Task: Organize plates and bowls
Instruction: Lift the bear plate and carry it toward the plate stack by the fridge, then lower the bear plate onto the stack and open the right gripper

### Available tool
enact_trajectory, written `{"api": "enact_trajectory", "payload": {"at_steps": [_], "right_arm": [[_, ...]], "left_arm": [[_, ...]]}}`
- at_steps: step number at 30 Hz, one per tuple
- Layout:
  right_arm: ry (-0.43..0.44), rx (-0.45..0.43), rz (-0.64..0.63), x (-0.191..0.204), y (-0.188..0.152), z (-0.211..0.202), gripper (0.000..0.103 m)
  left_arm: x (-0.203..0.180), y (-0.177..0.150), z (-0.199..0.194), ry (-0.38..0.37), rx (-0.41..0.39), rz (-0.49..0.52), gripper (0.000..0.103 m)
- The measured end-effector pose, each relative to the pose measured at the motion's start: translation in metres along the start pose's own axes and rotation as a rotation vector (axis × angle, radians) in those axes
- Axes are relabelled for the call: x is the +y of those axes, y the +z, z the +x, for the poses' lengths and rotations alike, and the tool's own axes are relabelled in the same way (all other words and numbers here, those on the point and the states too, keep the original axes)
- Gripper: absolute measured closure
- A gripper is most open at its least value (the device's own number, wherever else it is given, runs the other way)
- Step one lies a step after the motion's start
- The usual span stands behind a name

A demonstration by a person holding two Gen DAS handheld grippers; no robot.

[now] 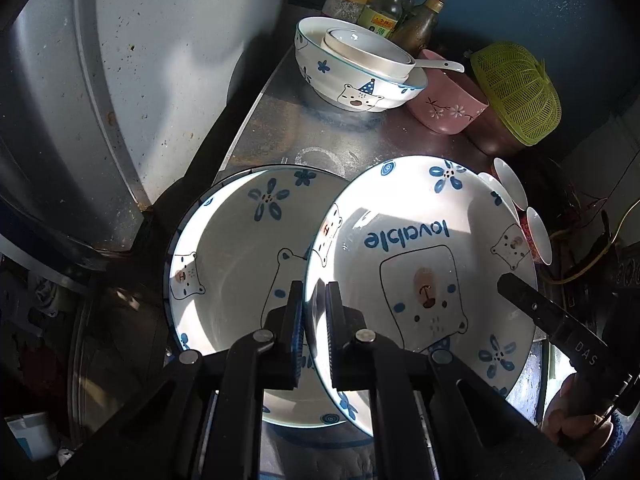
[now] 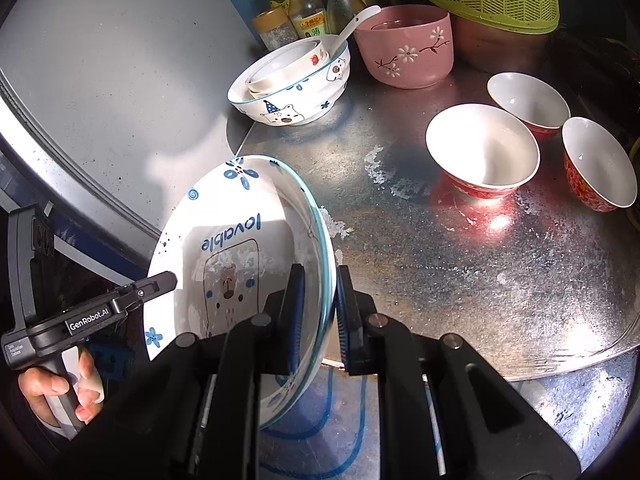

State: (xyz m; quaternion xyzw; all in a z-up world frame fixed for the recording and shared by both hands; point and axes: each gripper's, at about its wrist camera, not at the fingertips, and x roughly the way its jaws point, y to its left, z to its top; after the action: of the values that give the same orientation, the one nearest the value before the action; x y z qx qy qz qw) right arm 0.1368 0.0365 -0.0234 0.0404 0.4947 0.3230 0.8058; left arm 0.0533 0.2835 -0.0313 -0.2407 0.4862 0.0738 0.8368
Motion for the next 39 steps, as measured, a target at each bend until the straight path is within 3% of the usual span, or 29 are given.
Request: {"api": "enact_trajectory", "payload": {"at_steps": [18, 39], "right_arm": [[0.027, 0.07, -0.079, 0.033, 0.002, 0.049, 0.087], [0.013, 0.096, -0.093, 0.045, 0.007, 0.074, 0.084]], "left_arm": [[0.049, 0.002, 0.002, 0.056, 0.003, -0.085, 0.095], [0.061, 0.004, 0.009, 0.085, 0.022, -0.104, 0.095]]}}
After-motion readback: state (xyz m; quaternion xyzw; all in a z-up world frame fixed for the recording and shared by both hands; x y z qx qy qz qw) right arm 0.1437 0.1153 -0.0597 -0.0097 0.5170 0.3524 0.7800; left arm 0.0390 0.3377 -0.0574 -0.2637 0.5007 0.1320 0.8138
